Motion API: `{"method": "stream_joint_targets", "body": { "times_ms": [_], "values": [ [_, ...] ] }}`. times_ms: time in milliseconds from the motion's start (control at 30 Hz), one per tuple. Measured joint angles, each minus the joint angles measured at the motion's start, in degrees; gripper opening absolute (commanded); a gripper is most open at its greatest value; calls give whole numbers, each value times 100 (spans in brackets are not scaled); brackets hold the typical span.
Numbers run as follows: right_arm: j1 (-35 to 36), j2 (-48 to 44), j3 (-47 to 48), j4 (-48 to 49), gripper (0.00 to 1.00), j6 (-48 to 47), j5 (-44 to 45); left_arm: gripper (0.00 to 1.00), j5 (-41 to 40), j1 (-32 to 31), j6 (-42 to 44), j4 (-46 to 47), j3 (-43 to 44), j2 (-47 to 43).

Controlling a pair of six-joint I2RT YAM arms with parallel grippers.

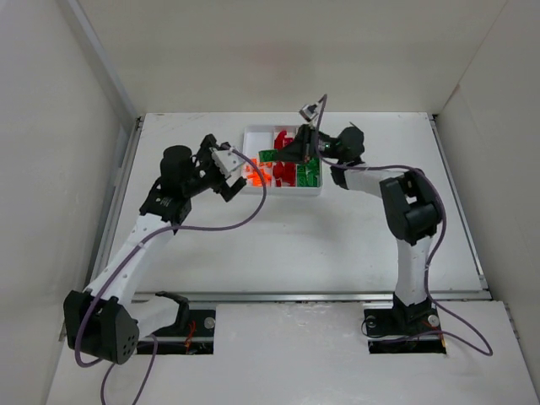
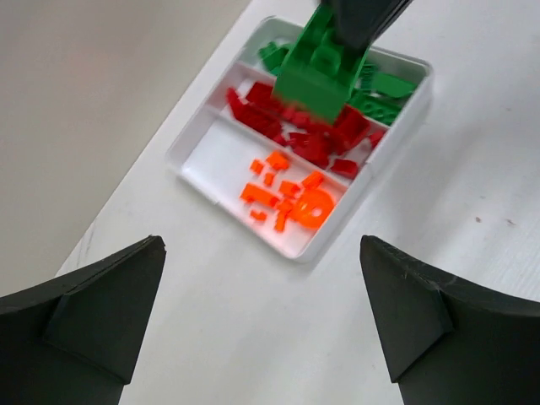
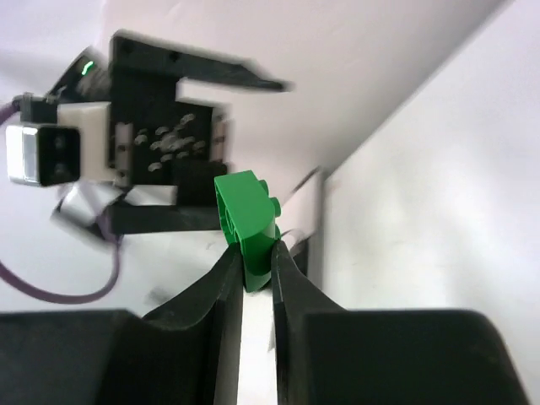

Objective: Sort the legos into containers by color

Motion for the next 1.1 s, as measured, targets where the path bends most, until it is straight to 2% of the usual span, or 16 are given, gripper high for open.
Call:
{"method": "stream_joint_targets", "body": {
  "times_ms": [33,100,133,233,367,467,600,700,833,1033,1100],
  "values": [
    [-144,-195,-157,-389,0,-481,146,100,-90,111,-131,0,-22,-98],
    [-389,-684,-223,-1897,0,-2070,754,100,-229,284,-385,50,-46,-284],
    [-468,-988,-87,-2979,0,-3025,1410,100,-302,374,-520,94,-76,-398],
    [-422,-1545,413,-4741,0,-5086,2968,100,-439,428,-837,175,-181,-634],
    [-46,-1814,1069,-5945,0,-7197,5322,100,-717,417,-1244,173,-280,-627],
    [177,-1451,1545,-6417,0,-8334,6754,100,-1108,417,-1491,109,-299,-382],
    [219,-601,1930,-6843,0,-9176,7956,100,-1478,420,-1604,-9,-393,-219],
    [175,28,2065,-7165,0,-9497,8384,100,-1600,417,-1622,-85,-402,-219],
    [125,544,2177,-7552,0,-9696,8623,100,-1659,417,-1639,-92,-402,-219],
    [114,787,2588,-7735,0,-9746,8730,100,-1668,417,-1657,-87,-402,-195],
    [114,824,2782,-7755,3,-9759,8745,100,-1668,417,-1655,-85,-402,-142]
  ]
}}
